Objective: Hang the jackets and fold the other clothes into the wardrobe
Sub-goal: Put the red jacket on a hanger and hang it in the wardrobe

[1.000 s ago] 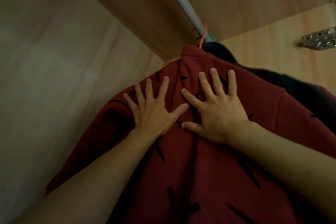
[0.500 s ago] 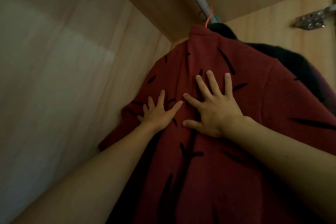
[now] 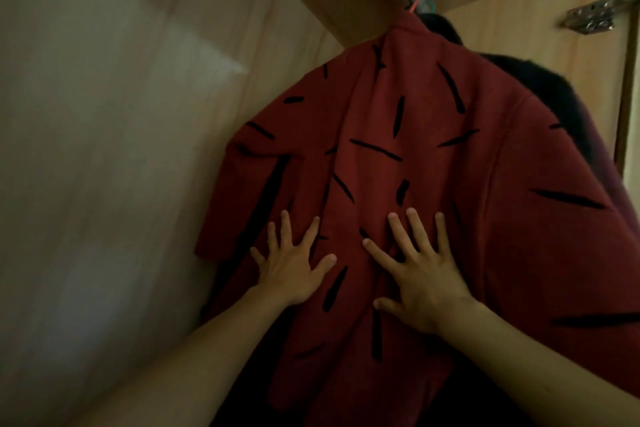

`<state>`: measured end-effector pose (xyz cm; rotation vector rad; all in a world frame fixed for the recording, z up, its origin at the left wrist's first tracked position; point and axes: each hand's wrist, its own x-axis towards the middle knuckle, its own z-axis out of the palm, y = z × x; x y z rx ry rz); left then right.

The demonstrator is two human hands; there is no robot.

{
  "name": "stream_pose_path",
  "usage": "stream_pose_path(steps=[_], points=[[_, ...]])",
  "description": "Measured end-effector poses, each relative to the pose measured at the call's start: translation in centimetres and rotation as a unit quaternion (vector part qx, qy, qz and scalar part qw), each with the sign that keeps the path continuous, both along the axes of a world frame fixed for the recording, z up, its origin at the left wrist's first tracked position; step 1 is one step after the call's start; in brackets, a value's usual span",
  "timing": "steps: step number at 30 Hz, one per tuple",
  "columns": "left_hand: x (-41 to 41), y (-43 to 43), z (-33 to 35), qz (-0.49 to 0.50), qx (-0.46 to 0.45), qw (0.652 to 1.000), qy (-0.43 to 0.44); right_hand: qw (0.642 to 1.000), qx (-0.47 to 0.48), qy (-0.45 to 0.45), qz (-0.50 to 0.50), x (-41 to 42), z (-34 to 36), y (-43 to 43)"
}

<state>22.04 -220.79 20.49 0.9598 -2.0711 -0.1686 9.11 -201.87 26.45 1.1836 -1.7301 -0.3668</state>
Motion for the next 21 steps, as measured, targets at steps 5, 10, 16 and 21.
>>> stream_pose_path(steps=[5,10,16,21], points=[[1.8,1.2,-0.2,-0.027,0.015,1.0,0.0,0.999,-0.011,-0.021,0.048,1.7,-1.2,0.9],[5.2,2.6,-0.2,-0.031,-0.001,0.999,-0.011,0.993,-0.027,-0.036,0.109,4.3,-2.4,1.7],[9.1,3.6,0.0,-0.037,-0.037,0.999,0.011,0.987,-0.054,-0.051,0.143,6.9,-3.2,1.5],[11.6,5.1,-1.7,-0.003,-0.041,0.999,0.007,0.983,-0.049,-0.054,0.17,8.6,-4.1,2.9]])
